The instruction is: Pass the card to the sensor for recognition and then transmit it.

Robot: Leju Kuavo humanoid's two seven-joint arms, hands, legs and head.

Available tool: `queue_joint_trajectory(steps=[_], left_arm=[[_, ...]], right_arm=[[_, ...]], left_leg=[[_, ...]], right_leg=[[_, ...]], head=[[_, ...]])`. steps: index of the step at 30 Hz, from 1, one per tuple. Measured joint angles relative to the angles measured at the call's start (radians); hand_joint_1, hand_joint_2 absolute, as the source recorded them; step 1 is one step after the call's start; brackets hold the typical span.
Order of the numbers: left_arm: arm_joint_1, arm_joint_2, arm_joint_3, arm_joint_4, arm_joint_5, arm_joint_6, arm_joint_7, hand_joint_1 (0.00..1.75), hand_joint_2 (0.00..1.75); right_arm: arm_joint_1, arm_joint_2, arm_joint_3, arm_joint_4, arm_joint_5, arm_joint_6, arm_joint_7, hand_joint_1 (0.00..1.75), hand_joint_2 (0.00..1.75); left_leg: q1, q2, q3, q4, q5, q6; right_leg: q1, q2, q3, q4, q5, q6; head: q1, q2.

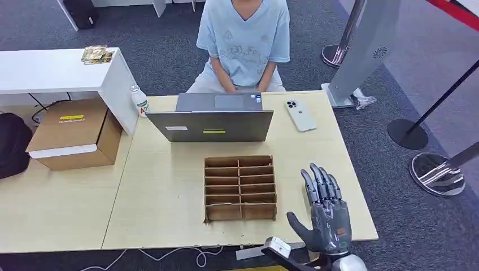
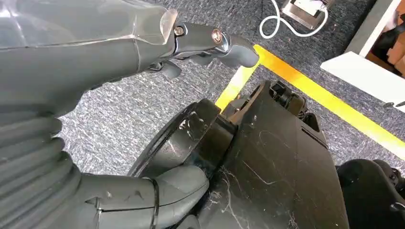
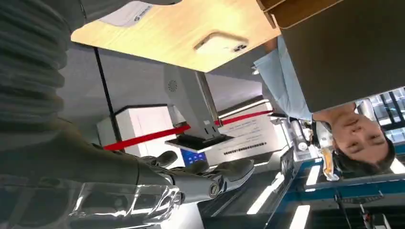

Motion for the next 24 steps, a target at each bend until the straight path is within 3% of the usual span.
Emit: queue_joint_trajectory(steps=[9, 24], left_arm=[[0.000, 0.000, 0.000, 0.000, -0.002, 0.000, -0.006, 0.00, 1.75], [0.000, 0.000, 0.000, 0.000, -0.009, 0.000, -0.014, 0.00, 1.75]], right_arm=[[-0.011, 0.000, 0.017, 0.026, -0.024, 0.002, 0.005, 0.00, 1.75], [-0.012, 0.000, 0.026, 0.032, -0.026, 0.019, 0.009, 0.17, 1.75]], left_leg=[[0.000, 0.000, 0.000, 0.000, 0.000, 0.000], [0.000, 0.000, 0.000, 0.000, 0.000, 0.000]], right_leg=[[0.000, 0.000, 0.000, 0.000, 0.000, 0.000], [0.000, 0.000, 0.000, 0.000, 0.000, 0.000]], head=[[0.000, 0.000], [0.000, 0.000]])
